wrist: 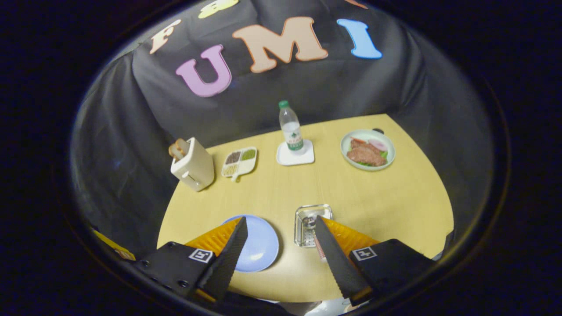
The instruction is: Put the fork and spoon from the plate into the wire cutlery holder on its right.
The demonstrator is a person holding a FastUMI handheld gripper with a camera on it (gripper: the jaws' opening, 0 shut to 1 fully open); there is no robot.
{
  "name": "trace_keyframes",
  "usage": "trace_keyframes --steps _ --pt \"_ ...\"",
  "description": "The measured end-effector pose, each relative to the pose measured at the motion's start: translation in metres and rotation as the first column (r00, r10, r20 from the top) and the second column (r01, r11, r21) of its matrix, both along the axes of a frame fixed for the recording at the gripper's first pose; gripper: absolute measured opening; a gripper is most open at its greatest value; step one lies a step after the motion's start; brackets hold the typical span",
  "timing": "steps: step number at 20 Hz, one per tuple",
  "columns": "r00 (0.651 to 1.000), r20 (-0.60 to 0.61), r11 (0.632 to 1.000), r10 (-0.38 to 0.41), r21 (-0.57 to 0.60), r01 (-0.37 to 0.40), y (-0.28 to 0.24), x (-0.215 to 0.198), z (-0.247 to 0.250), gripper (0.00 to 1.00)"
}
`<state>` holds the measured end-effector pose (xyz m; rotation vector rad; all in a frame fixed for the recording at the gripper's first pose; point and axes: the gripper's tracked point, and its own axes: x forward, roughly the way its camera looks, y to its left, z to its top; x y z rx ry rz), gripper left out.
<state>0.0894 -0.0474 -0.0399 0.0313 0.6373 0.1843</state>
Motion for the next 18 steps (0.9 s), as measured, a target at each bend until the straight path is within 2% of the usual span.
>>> trace_keyframes --steps 3,8,13,18 --pt "0.987 0.162 1.000 -0.016 0.003 0.016 -0.011 -0.007 0.030 0.98" --pt "0.926 0.377 0.999 0.020 -0.039 -0.006 -0.026 -0.021 0.064 0.98" --pt "0.883 0.467 0.999 0.047 -0.029 -0.037 -0.034 -0.030 0.071 0.98" --pt "0.860 0.503 0.996 0.090 -0.027 -0.088 -0.048 -0.039 0.073 0.98"
